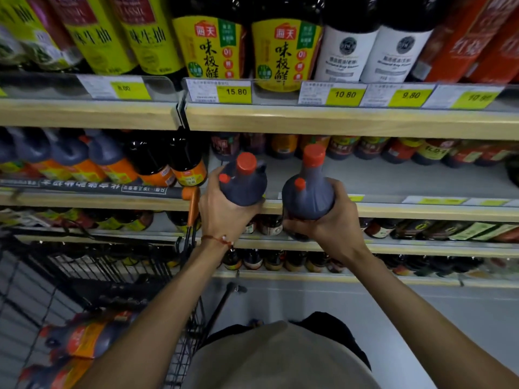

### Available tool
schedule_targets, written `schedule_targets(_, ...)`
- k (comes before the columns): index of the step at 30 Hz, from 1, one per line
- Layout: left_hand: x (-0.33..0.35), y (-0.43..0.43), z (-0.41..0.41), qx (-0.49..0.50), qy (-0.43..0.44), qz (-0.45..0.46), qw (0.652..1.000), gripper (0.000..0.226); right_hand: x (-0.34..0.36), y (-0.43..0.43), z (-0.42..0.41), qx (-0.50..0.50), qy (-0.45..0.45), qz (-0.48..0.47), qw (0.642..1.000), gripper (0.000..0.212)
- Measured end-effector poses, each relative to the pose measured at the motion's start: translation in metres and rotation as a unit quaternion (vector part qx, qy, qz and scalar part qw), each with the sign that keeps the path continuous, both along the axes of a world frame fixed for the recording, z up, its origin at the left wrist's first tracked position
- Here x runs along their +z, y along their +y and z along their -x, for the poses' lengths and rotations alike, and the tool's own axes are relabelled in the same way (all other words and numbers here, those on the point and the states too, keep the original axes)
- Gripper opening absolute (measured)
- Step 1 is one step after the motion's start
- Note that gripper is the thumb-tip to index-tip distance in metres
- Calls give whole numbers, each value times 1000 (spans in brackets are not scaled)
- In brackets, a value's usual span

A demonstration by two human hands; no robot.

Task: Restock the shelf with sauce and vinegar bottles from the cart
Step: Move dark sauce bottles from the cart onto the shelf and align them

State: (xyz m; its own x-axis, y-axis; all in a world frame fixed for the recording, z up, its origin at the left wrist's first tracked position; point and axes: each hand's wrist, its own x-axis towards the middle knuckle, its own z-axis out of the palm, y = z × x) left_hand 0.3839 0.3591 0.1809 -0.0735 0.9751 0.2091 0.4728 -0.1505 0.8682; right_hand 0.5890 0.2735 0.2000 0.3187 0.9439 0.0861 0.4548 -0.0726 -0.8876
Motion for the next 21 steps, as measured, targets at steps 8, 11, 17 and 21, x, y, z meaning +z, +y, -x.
schedule_targets(8,-17,38,-18,5,-38,-13,999,85,-10,19,-6,20,-2,-41,999,96)
schedule_targets(11,-29,55,-26,10,-48,-37,998,79,-19,28,-9,31,-7,-59,998,97)
schedule_targets(17,-60,89,-27,31,-86,-7,996,85,-41,47,-11,23,-4,-100,995,94)
schedule_targets(21,-62,100,-26,70,-75,-4,995,90,-52,56,-14,21,-2,-102,995,95)
